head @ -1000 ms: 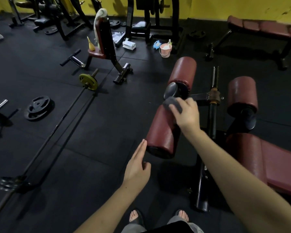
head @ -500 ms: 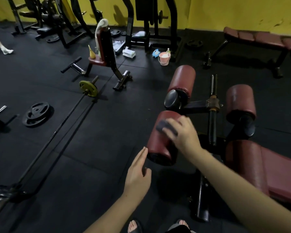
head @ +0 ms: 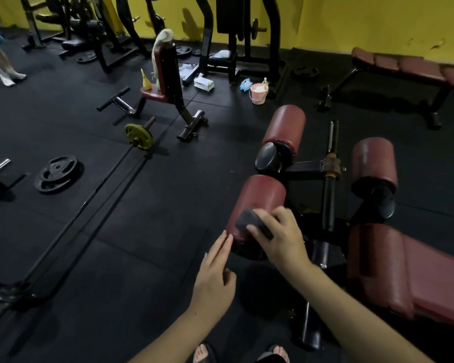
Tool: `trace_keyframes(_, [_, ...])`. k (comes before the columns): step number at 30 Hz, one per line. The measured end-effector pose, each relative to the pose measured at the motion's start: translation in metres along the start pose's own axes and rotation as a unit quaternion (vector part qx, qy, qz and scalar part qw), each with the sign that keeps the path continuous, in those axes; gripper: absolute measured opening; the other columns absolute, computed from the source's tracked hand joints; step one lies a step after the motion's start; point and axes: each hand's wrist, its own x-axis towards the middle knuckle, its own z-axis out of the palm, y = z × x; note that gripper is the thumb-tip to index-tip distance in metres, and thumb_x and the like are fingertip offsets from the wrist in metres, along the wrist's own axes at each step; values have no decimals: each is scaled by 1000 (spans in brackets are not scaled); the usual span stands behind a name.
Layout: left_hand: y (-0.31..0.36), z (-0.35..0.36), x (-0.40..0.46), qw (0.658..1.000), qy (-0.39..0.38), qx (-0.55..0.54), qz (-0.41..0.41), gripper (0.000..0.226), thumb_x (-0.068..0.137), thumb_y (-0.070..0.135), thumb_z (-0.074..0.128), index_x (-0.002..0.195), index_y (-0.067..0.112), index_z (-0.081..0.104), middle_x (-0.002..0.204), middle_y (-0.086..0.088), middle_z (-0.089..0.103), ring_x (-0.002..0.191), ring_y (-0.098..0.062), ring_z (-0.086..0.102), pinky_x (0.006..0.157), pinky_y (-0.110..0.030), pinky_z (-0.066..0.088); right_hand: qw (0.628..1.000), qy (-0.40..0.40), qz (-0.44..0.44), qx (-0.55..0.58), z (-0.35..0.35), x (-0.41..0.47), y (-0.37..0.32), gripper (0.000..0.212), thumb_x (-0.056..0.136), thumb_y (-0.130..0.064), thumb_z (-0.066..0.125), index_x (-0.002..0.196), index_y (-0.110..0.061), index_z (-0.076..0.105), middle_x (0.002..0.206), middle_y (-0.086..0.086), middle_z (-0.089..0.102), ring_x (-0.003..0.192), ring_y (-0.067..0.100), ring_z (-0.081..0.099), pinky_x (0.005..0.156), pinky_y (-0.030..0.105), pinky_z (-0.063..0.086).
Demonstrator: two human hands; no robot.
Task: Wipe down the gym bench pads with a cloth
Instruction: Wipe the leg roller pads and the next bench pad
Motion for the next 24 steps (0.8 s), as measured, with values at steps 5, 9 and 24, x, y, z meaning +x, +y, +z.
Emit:
trace_keyframes(5, [2, -4, 1, 1000, -10, -20, -20, 80, 93, -1, 51, 158, 42, 30, 155, 48, 11, 105, 3, 60, 85, -16, 51, 993, -1, 119, -2, 8, 88, 49, 37, 98, -45, 65, 129, -25, 69, 95, 1, 47, 97, 28, 52, 87, 32, 42])
trace_keyframes(9, [0, -11, 3, 998, -6, -47, -33, 75, 95, 3, 52, 156, 43, 35, 154, 47, 18, 141, 7, 37, 111, -31, 46, 989, 17, 150, 3, 11, 71, 29, 38, 96, -47, 66, 129, -27, 68, 96, 0, 47, 95, 19, 47, 86, 36, 47])
trace_keyframes(24, [-14, -7, 6, 999, -12, 32, 19, 76, 96, 12, 57, 161, 36, 25, 160, 40, 10, 149, 11, 13, 127, -41, 22, 974, 47, 216, 48, 14, 81, 45, 43, 99, -44, 67, 137, -24, 65, 101, 0, 49, 102, 22, 52, 93, 32, 45])
